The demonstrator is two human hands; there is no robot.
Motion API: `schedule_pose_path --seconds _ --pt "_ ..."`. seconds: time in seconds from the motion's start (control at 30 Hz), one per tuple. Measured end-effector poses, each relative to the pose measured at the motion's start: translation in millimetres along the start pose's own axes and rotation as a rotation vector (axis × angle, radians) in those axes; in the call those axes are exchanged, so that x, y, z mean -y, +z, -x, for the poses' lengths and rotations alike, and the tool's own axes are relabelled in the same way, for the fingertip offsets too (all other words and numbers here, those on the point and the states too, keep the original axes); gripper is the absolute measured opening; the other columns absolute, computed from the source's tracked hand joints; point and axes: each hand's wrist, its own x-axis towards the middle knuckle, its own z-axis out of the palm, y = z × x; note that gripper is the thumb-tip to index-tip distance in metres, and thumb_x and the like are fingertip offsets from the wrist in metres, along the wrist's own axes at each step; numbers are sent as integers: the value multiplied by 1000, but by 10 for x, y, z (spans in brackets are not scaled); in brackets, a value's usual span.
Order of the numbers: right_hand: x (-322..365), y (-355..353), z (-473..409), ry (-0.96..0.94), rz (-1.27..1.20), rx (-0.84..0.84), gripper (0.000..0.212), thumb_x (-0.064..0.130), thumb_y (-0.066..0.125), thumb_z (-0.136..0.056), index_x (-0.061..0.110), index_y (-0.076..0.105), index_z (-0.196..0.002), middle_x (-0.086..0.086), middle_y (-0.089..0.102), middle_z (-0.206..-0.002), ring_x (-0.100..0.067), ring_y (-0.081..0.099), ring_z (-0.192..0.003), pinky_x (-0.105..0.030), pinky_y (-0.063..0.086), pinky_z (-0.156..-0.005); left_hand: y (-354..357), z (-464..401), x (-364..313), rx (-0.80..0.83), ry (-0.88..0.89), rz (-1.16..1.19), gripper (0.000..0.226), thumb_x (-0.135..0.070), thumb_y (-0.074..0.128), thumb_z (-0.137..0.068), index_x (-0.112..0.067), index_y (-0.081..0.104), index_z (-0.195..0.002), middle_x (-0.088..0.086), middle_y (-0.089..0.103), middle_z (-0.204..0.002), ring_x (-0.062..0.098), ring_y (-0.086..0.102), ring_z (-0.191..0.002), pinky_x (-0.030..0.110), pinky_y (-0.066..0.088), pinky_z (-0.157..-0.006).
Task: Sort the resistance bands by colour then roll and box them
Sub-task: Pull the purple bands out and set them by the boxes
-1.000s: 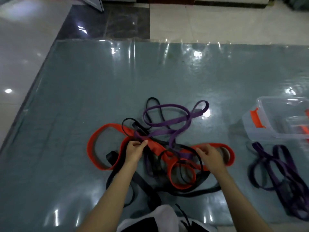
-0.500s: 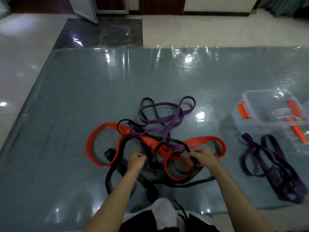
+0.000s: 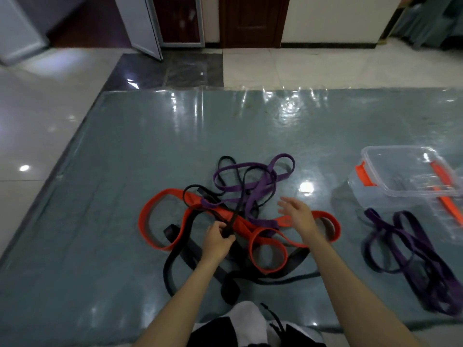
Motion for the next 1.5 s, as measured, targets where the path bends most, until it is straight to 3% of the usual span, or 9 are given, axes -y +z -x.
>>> schedule_pose_path --seconds 0.1,0.37,0.47,0.57,0.67,0.87,1.07,1.3,1.5 --pt "-411 -105 177 -104 414 -41 25 5 69 -98 0 71 -122 -16 74 -119 -32 69 -114 -37 51 -101 59 -13 -64 10 44 15 37 -6 73 -92 -16 54 -121 5 60 -113 19 62 -92 28 51 -76" --pt "-908 -232 472 -163 995 96 27 38 78 -85 24 75 -109 1 78 -108 -25 73 -103 -37 52 -89 219 35 -219 -110 337 36 25 10 65 -92 -14 64 -93 -2 58 -111 8 67 -94 24 57 -86" --pt "-866 -228 492 -222 992 90 11 29 73 -86 25 73 -96 3 74 -94 -25 72 -92 -38 52 -80 228 75 -207 -56 500 -93 25 5 63 -92 -18 67 -102 -6 50 -132 6 61 -104 16 49 -91" --pt "-802 -219 512 -318 869 128 9 19 75 -80 19 74 -89 3 65 -82 -25 67 -79 -41 53 -72 277 107 -206 -37 625 -396 27 -25 70 -89 -24 71 -116 -8 50 -136 15 48 -125 29 40 -102" --pt "-717 -153 601 -526 814 171 14 22 80 -81 18 77 -94 3 69 -86 -16 66 -78 -34 54 -71 363 149 -208 70 494 -650 52 -51 65 -88 -30 63 -136 -9 45 -146 20 38 -137 40 34 -109" --pt "-765 -10 744 -400 681 352 29 45 69 -98 20 73 -84 7 67 -77 -10 62 -72 -34 51 -70 363 100 -135 203 322 -758 56 -46 66 -94 -37 50 -147 -5 31 -162 26 24 -151 51 25 -120" --pt "-850 -234 487 -328 642 88 19 12 68 -100 15 75 -118 2 73 -113 -17 70 -100 -32 57 -88 307 105 1 241 382 -836 59 -29 70 -95 -32 45 -149 1 9 -174 34 3 -161 63 10 -126" --pt "-659 -52 132 -291 708 205 68 4 74 -91 15 49 -154 -7 56 -147 -23 58 -131 -37 49 -110 445 100 -144 286 602 -1026 54 -13 74 -83 -22 50 -131 -2 51 -142 27 43 -140 51 26 -116" --pt "-661 77 -10 -273 772 99 28 26 75 -94 17 70 -120 0 67 -105 -22 66 -98 -37 54 -85 363 -33 -125 257 632 -1068 44 -27 78 -85 -22 64 -126 1 49 -133 30 45 -126 48 35 -101"
